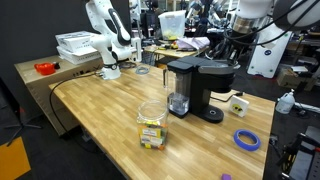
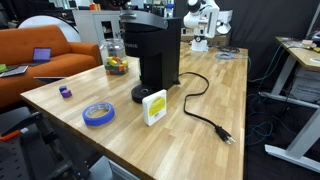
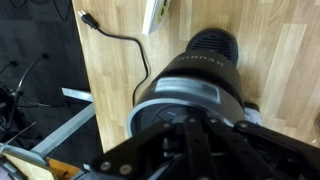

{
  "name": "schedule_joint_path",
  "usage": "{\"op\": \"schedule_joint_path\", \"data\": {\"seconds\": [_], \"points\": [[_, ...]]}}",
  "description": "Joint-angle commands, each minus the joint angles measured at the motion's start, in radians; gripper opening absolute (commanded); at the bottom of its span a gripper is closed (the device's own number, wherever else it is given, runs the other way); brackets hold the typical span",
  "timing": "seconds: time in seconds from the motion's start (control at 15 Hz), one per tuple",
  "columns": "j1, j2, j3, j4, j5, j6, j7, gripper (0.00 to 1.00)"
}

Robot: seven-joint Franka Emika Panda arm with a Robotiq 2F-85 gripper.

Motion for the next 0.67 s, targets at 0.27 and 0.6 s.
{"op": "schedule_joint_path", "data": {"seconds": [0.27, 0.6], "points": [[0.015, -0.006, 0.042, 0.037, -0.069, -0.103, 0.046, 0.0], [0.02, 0.003, 0.046, 0.045, -0.075, -0.113, 0.045, 0.0]]}}
